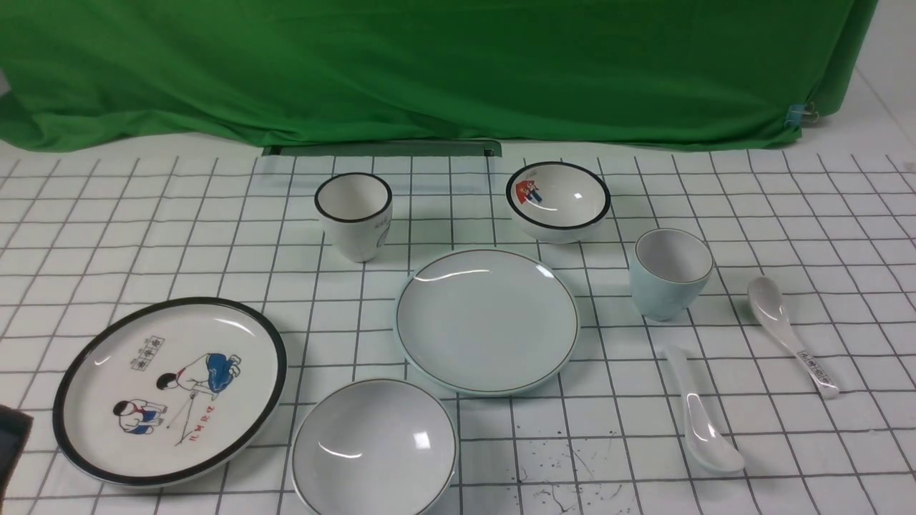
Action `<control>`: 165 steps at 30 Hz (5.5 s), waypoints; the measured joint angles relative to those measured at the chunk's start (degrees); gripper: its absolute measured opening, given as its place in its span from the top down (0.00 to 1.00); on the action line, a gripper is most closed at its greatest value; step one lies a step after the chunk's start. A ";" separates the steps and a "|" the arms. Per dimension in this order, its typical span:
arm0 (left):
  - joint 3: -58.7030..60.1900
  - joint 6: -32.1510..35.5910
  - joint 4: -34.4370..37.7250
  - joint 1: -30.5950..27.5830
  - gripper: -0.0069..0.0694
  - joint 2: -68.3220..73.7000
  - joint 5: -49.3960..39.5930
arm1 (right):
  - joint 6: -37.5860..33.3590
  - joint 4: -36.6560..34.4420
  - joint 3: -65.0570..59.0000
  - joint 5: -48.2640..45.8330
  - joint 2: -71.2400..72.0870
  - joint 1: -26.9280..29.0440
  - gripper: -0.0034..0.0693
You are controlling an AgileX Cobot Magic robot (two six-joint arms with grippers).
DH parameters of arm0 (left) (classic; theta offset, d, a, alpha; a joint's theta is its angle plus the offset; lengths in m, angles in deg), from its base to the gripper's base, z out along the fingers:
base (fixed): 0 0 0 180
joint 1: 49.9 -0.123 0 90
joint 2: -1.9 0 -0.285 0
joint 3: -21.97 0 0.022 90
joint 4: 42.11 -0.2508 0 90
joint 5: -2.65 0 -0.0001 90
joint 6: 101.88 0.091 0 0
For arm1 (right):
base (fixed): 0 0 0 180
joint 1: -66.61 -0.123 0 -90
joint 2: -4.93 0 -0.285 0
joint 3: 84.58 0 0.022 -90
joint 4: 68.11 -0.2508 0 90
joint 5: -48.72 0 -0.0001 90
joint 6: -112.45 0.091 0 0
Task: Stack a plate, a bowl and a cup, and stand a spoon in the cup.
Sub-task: Use the left arm to grab a blue rice bowl, then use the left arm to put the blue rice bowl into the blue large plate in the middle, then use the right arm to grab a blue teacup, then use the right arm to put the blue teacup into the blue rice bowl in the middle
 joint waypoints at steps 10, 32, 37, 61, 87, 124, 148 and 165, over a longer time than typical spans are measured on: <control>-0.58 -9.05 0.19 0.00 0.95 0.00 3.72 | -5.26 -0.70 0.00 1.30 0.00 -0.21 0.62; -56.56 25.51 -37.27 6.88 0.94 50.66 -61.26 | -68.07 -0.41 50.12 -37.19 -51.04 -10.50 0.93; -56.63 24.73 -37.01 19.38 0.86 59.51 -61.94 | -70.16 -0.33 51.21 -39.93 -57.35 -17.50 0.93; -56.82 15.56 -32.38 24.08 0.31 96.80 -37.52 | -72.39 -0.33 51.39 -34.43 -60.50 -25.85 0.92; -87.33 30.12 -24.12 23.96 0.92 104.78 -48.99 | -72.64 -0.33 51.98 -33.79 -60.58 -25.85 0.92; -113.74 25.63 -36.16 21.81 0.39 108.25 -64.45 | -67.81 7.74 81.31 -42.38 -87.93 -15.99 0.45; -55.14 21.76 -36.53 22.78 0.95 65.45 -43.10 | -66.41 7.05 89.88 -29.66 -115.08 -14.39 0.74; -52.57 21.76 -36.53 22.78 0.95 64.38 -33.09 | -70.62 0.18 107.11 -46.29 -109.95 -23.31 0.84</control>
